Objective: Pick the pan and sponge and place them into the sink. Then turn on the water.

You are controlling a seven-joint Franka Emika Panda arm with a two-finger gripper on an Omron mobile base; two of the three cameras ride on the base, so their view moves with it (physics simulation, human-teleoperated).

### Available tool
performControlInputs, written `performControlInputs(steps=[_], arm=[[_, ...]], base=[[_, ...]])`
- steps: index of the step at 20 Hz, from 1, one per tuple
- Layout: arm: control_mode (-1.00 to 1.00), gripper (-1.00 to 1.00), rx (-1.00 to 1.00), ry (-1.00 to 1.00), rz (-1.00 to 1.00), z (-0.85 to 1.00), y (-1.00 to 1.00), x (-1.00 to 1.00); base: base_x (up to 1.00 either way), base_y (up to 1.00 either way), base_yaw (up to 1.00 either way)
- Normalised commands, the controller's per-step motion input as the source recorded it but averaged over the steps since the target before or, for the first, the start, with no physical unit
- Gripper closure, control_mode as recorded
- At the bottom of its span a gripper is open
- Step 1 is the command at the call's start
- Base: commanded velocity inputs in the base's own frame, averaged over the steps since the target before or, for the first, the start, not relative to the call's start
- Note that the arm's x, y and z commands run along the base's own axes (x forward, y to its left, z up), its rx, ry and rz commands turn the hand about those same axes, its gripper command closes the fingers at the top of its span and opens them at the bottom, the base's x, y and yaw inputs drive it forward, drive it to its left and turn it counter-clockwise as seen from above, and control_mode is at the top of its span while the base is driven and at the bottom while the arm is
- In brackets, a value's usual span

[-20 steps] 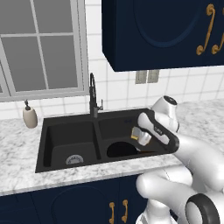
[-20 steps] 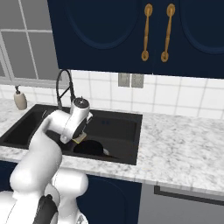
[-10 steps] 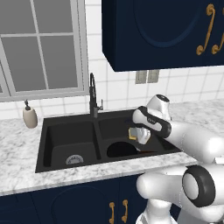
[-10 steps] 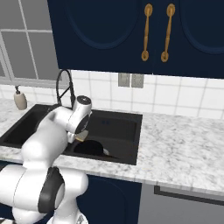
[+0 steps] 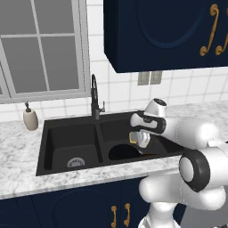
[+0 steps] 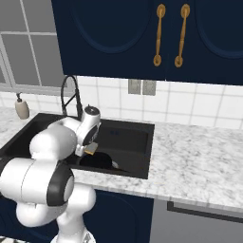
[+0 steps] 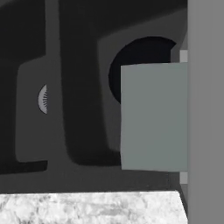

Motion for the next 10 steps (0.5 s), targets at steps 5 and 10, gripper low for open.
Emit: performControlInputs(steps=[5,10], arm=[[-1.00,1.00,0.00,0.00,0.00,-0.21,0.00,0.31],[-1.00,1.00,0.00,0.00,0.01,-0.28,0.00,0.43]], base=[[0.00,0.00,0.00],[0.00,0.00,0.00]])
